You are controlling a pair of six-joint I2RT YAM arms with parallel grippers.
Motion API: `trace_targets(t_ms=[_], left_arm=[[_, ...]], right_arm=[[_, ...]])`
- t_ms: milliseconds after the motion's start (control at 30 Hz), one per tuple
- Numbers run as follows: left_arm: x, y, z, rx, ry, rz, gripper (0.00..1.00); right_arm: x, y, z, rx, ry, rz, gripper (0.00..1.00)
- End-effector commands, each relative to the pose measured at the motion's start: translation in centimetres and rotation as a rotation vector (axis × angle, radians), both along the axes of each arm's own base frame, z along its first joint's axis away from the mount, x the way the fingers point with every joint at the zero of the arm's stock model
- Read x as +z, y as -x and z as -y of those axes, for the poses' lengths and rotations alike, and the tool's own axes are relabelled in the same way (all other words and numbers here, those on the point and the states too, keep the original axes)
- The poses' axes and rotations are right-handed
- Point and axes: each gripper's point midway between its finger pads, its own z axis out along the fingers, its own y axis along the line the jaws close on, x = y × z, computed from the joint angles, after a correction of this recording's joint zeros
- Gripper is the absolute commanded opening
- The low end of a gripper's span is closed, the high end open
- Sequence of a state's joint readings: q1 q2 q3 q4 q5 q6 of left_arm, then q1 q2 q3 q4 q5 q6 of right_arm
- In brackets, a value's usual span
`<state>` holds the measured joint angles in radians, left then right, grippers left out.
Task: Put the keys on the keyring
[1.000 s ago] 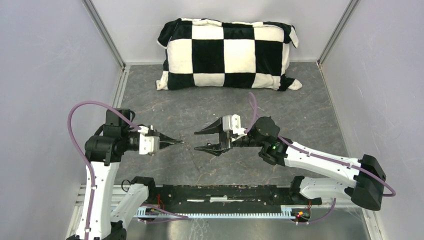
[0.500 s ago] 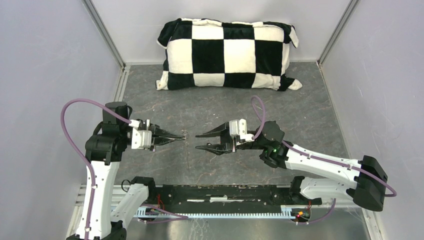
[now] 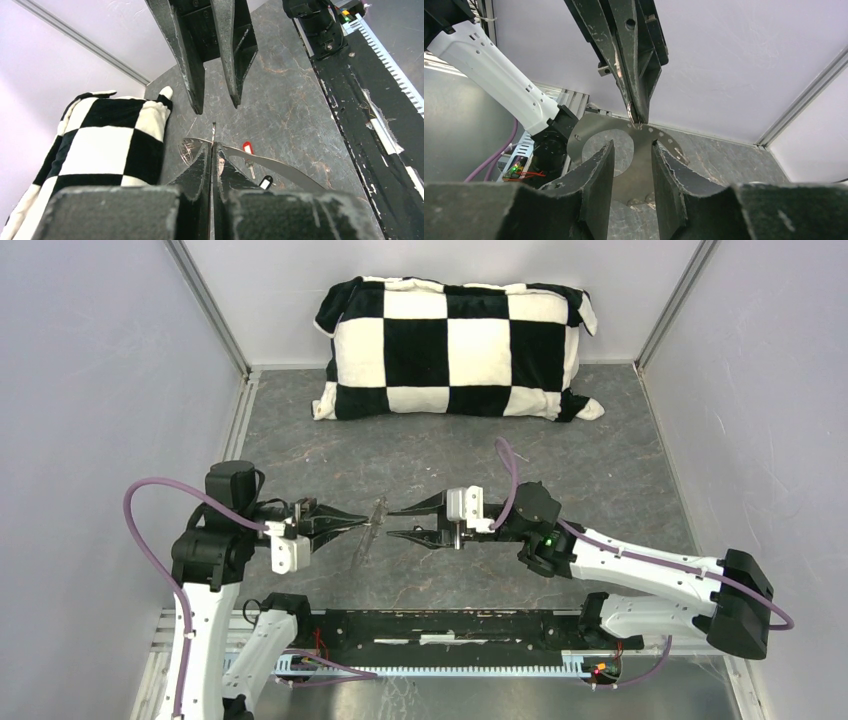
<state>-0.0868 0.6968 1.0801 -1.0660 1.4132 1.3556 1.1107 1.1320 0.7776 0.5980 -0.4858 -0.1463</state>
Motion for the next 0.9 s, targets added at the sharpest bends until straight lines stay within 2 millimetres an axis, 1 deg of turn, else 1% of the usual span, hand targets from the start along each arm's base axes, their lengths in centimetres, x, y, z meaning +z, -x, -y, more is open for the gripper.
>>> trace_targets(t_ms=[0,167,367,567,733,800,867], left_arm=[[0.6,0.4,0.2,-0.034,0.023,0.082,0.02],[0.9,1.4,0.4,-0.064,0.053,-0.023,0.02],[1.3,1.9,0.6,-0.086,0.073,-0.142,0.02],[1.5,2.1,0.6,-0.099,0.082,-0.213,0.02],[1.4,2.2,0.7,-0.107,0.087,-0.251,0.02],[1.3,2.1,0.7,-0.110,0.089,-0.270,0.02],[1.2,2.0,0.7,-0.113,0.091,-0.283,0.02]], right_arm=[[2.5,0.1,-0.4,-0.021,-0.027,0.059,0.38],[2.8,0.7,-1.4,-0.005,-0.009,0.069,0.37],[2.7,1.3,-2.4,0.009,0.014,0.065,0.36],[3.1,0.9,-2.4,-0.019,0.016,0.058,0.32],[3.5,0.7,-2.0,-0.037,0.011,0.052,0.30],[3.5,0.9,-1.9,-0.026,0.010,0.047,0.27],[3.5,1.2,-2.1,-0.011,0.013,0.040,0.22]])
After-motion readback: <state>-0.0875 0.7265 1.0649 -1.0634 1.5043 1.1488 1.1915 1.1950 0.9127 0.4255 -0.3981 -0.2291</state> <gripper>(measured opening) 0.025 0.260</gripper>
